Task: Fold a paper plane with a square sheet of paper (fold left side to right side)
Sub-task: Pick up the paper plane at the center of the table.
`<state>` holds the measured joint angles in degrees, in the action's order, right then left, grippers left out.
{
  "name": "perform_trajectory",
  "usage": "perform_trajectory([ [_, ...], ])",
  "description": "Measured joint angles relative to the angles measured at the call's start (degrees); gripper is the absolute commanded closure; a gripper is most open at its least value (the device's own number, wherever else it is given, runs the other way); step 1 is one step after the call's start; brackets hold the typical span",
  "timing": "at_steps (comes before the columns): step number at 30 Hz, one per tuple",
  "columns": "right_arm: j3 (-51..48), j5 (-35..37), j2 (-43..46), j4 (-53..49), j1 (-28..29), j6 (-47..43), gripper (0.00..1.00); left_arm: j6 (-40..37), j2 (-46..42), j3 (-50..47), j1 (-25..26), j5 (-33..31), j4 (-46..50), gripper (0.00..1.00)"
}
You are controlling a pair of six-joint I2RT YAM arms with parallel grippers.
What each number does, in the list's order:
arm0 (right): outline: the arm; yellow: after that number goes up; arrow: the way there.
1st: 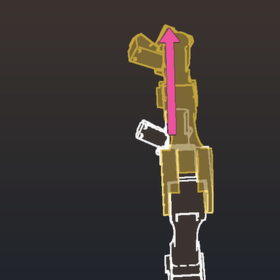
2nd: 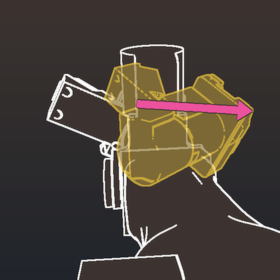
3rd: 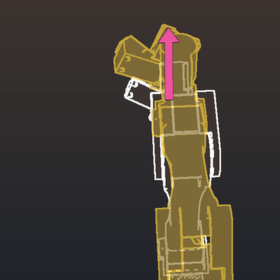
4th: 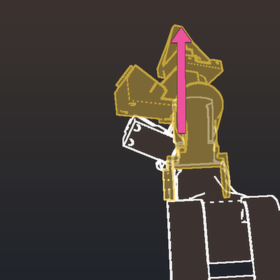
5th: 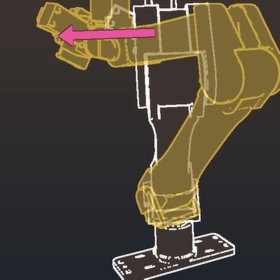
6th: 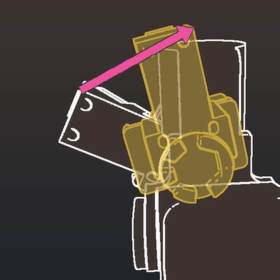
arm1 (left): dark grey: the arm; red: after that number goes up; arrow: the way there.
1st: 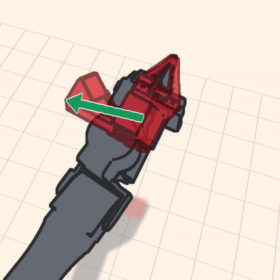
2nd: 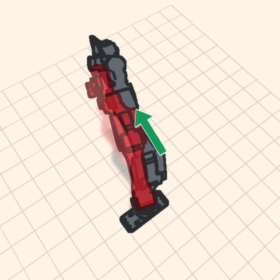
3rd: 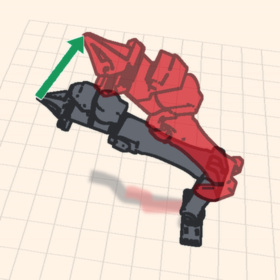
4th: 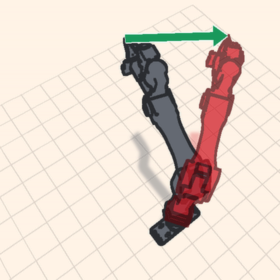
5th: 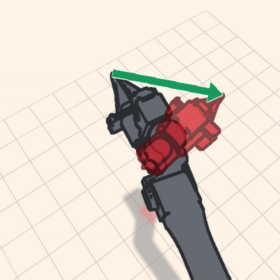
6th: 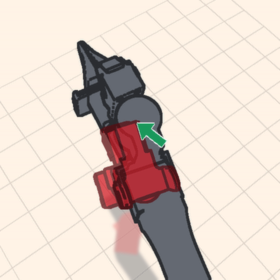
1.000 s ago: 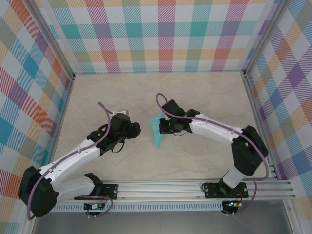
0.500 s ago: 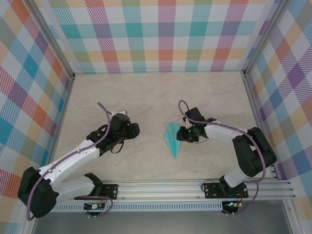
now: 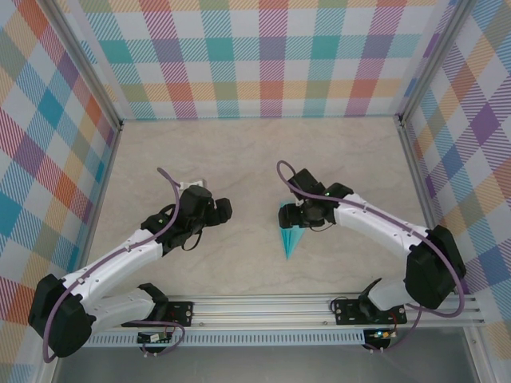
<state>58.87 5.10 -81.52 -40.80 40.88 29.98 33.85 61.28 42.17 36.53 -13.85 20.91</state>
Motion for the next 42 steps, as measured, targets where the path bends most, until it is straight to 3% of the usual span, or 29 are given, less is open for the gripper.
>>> perform_trajectory([
  [13,-2.5,-2.4,-6.9,2.0,3.0,3.5,0.27,0.0,0.0,0.0,0.0,-0.3,0.0,0.0],
  [25,-0.8,-1.0,-12.5,2.2,4.2,4.3,0.61,0.0,0.0,0.0,0.0,-0.3,0.0,0.0],
  [34,-0.7,-0.6,-13.4,2.9,4.2,4.3,0.67,-0.1,0.0,0.0,0.0,-0.3,0.1,0.0],
  [42,-0.2,0.0,-18.1,4.1,4.2,4.8,0.83,-0.1,-0.9,0.0,0.0,-0.3,0.2,0.0],
])
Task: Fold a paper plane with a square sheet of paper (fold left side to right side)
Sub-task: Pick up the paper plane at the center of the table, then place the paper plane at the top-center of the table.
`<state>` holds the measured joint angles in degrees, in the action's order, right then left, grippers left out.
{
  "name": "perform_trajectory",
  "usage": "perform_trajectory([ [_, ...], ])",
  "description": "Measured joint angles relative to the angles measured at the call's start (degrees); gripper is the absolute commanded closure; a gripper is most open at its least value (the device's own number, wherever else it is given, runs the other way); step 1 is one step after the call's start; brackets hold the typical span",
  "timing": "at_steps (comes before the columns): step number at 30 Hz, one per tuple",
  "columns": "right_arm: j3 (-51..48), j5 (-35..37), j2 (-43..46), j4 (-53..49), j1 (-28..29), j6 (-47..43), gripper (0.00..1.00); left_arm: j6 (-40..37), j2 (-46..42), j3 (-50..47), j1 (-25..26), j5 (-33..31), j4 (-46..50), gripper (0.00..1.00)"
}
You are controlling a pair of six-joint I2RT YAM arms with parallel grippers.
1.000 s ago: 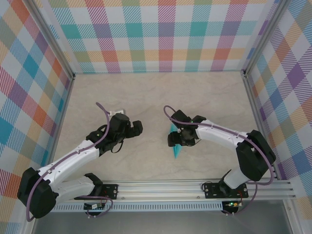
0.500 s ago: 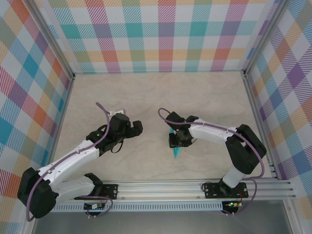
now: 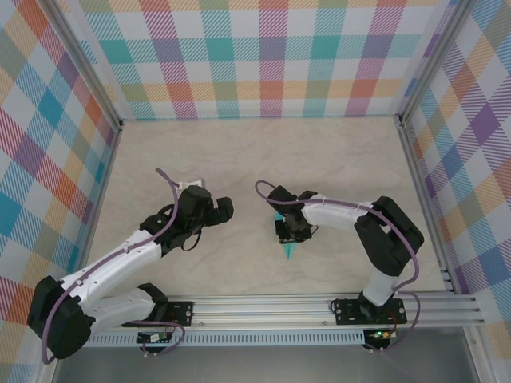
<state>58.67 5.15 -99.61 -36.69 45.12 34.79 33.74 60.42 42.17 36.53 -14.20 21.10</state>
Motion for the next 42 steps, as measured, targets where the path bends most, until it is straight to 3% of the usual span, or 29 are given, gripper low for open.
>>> perform_trajectory([
  [6,6.1,1.5,-0.5,-2.8,-0.9,-1.4,0.88,-0.4,-1.1,0.0,0.0,0.0,0.7,0.0],
  [11,19.7,1.9,-5.7,-6.8,-5.2,-5.6,0.9,-1.9,-3.2,0.0,0.0,1.1,1.4,0.0],
  [18,46.5,3.6,-22.4,-15.0,-12.4,-10.8,0.92,-4.7,-4.6,0.5,0.0,3.9,2.2,0.0],
  [26,70.6,4.7,-39.6,-23.9,-13.0,-14.9,0.92,-5.8,-6.1,0.8,0.0,5.3,4.1,0.0],
  [42,74.5,3.2,-45.1,-25.9,-14.8,-14.0,0.91,-6.0,-6.4,0.8,0.0,5.8,4.7,0.0],
])
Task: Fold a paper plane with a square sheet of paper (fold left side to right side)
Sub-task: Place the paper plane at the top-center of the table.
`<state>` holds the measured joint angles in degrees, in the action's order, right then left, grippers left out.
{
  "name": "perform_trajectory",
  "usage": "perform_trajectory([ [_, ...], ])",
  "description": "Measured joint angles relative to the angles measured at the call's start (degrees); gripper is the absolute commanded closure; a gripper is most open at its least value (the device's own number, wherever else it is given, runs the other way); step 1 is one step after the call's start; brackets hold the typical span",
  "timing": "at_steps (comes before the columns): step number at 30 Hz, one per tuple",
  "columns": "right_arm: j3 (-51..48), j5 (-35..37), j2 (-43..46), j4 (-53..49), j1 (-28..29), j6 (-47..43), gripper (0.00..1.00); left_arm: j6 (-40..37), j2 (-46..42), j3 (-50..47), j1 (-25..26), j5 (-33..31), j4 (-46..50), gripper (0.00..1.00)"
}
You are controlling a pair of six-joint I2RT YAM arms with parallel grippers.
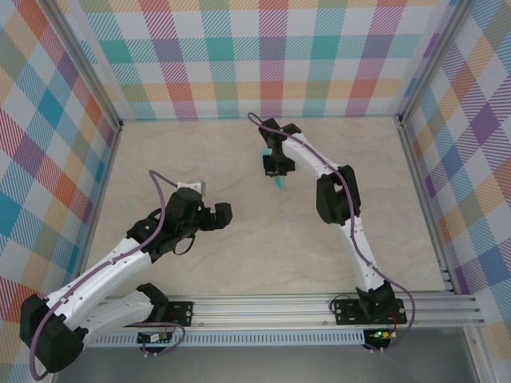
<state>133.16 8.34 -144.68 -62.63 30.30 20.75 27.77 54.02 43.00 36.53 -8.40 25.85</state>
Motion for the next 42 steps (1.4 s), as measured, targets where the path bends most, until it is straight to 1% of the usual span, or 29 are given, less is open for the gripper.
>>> perform_trajectory([
  [7,-2.4,-0.3,0.0,2.3,0.5,2.4,0.91,0.0,0.0,0.0,0.0,0.0,0.0,0.0],
  [14,-10.5,0.3,4.3,7.0,1.6,6.3,0.91,0.0,0.0,0.0,0.0,0.0,0.0,0.0],
  [19,-11.9,1.4,4.8,8.0,2.6,7.7,0.77,0.0,0.0,0.0,0.0,0.0,0.0,0.0],
  [26,-12.2,2.7,5.0,8.0,3.5,7.7,0.75,0.0,0.4,0.0,0.0,0.0,0.0,0.0],
  [35,-13.5,4.3,8.9,6.4,4.5,7.5,0.63,0.0,0.7,0.0,0.0,-0.1,0.0,0.0],
  [40,-13.6,5.2,12.3,5.3,4.9,7.0,0.52,0.0,2.1,0.2,0.0,-0.9,0.0,0.0],
  [42,-14.8,5.9,14.8,4.9,5.3,6.6,0.46,0.0,3.4,0.6,-0.4,-1.2,0.0,0.0],
])
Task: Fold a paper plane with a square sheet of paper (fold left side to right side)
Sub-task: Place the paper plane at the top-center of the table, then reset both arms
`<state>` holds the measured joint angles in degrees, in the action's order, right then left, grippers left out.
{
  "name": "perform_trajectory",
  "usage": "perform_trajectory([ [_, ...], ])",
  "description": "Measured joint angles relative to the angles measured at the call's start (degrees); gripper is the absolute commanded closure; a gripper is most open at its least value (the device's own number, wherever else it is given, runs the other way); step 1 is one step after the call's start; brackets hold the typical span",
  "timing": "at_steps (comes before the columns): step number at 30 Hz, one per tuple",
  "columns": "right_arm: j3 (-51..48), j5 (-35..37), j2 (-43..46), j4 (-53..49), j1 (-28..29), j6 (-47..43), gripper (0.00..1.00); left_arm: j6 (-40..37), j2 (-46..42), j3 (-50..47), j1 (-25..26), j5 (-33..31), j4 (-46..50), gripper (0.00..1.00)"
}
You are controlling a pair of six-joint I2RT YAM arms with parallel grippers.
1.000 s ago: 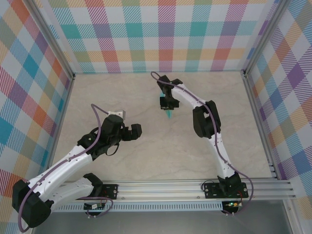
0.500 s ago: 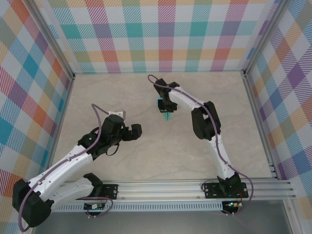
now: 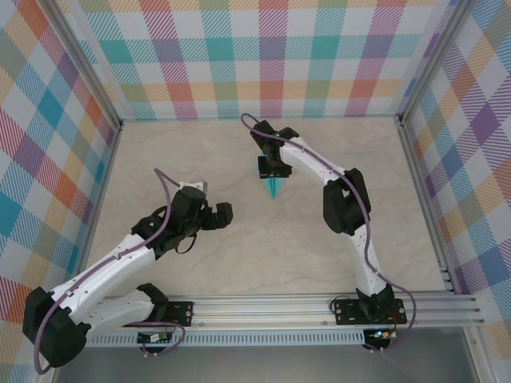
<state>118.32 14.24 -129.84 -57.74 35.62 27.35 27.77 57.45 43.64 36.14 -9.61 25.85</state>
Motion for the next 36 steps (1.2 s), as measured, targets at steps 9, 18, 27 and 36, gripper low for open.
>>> perform_trajectory([
  [9,-26.7,4.9,29.7,5.8,0.8,-4.4,0.06,0.1,4.3,0.5,-15.2,0.1,-3.7,0.0],
  [18,-63.0,10.7,61.5,25.3,-11.6,-9.9,0.0,-6.8,5.2,-3.0,-20.5,-19.0,-15.1,0.0],
  [27,-96.2,13.1,70.1,54.9,-27.7,-13.6,0.0,-16.3,8.6,-15.3,-24.1,-24.5,-30.9,0.0],
  [36,-98.0,7.5,57.8,80.3,-30.3,-21.1,0.0,-22.9,20.8,-20.1,-25.5,-17.6,-51.6,0.0],
])
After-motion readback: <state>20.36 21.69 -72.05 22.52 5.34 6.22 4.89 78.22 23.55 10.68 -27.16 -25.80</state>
